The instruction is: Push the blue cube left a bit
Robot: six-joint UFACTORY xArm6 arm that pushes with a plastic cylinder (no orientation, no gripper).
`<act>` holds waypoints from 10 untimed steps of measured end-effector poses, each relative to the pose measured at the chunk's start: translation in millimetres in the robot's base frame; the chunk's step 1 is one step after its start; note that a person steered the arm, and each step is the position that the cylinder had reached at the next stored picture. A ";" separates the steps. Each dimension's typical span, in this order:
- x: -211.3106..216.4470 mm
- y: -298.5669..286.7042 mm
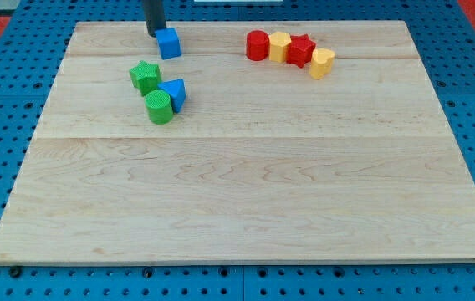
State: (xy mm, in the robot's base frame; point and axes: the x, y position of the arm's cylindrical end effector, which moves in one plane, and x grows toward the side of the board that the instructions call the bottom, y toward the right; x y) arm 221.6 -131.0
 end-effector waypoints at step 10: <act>63.6 31.7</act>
State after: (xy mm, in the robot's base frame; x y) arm 285.2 -99.3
